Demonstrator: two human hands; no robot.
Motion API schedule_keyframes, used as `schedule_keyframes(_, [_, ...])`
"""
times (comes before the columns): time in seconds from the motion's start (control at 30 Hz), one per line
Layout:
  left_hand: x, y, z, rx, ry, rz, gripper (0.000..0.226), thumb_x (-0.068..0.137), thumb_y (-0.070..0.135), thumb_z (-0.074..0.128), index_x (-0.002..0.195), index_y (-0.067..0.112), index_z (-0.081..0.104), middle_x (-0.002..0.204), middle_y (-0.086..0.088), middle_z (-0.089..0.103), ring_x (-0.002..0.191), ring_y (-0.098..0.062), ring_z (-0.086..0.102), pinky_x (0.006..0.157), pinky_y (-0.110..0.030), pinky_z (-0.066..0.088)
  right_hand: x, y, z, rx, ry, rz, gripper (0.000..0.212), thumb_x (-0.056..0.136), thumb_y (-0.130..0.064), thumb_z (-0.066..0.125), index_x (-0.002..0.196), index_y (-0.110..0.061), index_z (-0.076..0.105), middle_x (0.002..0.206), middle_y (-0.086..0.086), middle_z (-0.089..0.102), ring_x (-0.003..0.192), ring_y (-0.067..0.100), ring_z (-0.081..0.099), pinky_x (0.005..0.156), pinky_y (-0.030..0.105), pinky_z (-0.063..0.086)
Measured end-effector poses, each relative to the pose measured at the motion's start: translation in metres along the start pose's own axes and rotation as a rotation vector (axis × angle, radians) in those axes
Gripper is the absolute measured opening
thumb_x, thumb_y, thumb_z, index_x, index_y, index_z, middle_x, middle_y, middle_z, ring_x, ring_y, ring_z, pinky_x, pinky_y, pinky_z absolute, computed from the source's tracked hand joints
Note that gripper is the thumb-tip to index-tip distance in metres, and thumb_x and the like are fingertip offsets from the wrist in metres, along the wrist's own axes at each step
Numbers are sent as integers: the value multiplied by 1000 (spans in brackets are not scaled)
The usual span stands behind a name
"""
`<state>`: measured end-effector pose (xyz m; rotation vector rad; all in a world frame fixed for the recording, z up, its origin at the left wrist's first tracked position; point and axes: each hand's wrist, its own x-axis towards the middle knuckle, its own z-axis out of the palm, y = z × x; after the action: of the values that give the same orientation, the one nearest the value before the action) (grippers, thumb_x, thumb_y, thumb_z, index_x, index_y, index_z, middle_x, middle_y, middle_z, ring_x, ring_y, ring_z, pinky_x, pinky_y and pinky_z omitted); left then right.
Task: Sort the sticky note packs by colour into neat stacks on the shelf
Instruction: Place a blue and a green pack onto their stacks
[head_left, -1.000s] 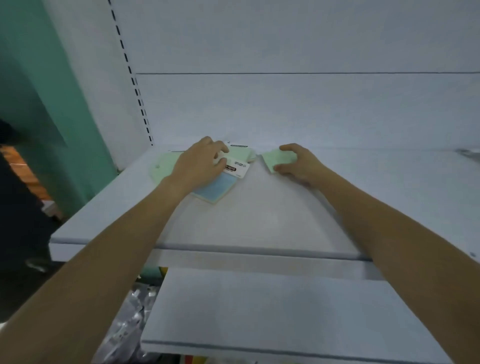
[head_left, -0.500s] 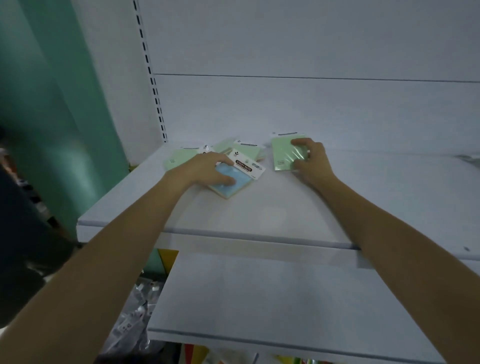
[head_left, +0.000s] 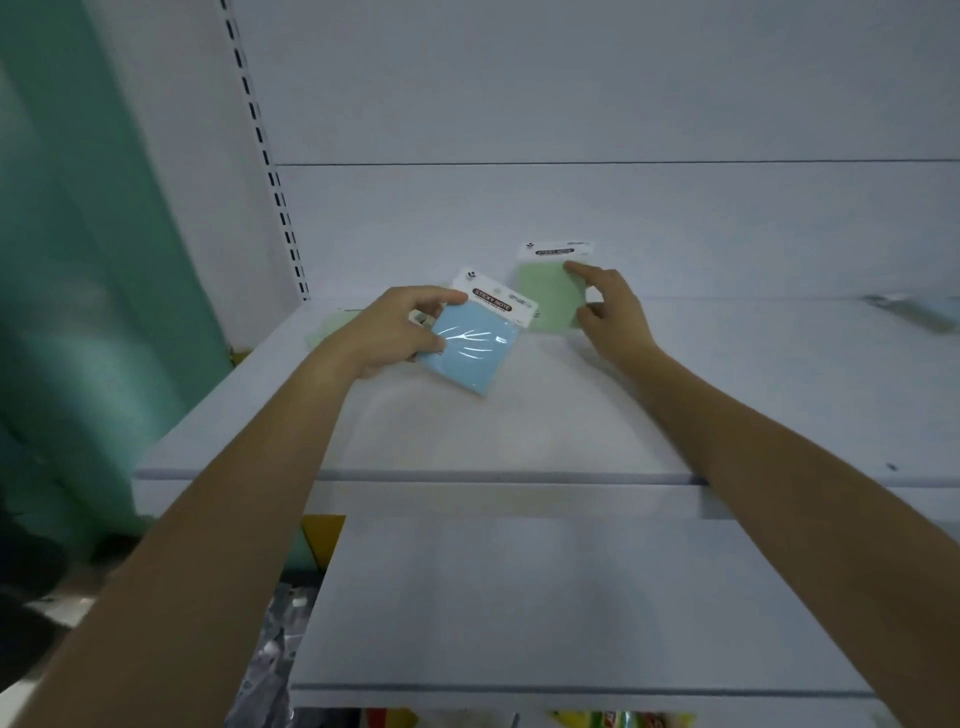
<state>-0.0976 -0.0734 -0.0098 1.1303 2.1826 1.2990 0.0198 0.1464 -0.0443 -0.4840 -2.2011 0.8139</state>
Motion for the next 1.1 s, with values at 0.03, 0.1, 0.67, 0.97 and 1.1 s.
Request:
schedule_keyframes(0.03, [1,-1,4,-63,43,12,54,80,-11,56,124,22,56,105,-3,46,78,-16,49,61,-19,44,1,0,-3,8,25,5,59,79,13,39,132,-12,45,123,21,47,96,23,53,81,16,41])
schedule_keyframes(0.1, [6,0,15,-177,117,40,55,80,-13,54,126,17,54,100,0,47,79,-14,51,64,-22,45,3,2,-13,12,66,30,59,80,12,38,133,-12,44,124,22,47,108,25,50,89,21,44])
schedule_keyframes(0.67, [75,120,252,-512,165,127,57,78,-15,53,128,12,53,91,6,49,95,-22,53,93,-43,49,-75,121,-244,-56,279,247,60,79,13,39,131,-15,47,125,15,47,120,24,45,93,26,46])
schedule_keyframes(0.97, [91,213,407,-524,145,134,57,76,-13,56,127,12,54,101,-3,49,94,-23,55,93,-46,50,-116,201,-386,-69,272,253,58,79,14,41,131,-13,48,130,19,45,121,28,44,97,44,48])
schedule_keyframes(1.1, [109,237,443,-492,142,130,57,75,-14,55,125,14,55,103,-4,50,97,-25,56,95,-48,51,-113,229,-421,-44,285,262,58,80,14,40,131,-13,47,131,18,45,118,25,45,97,40,48])
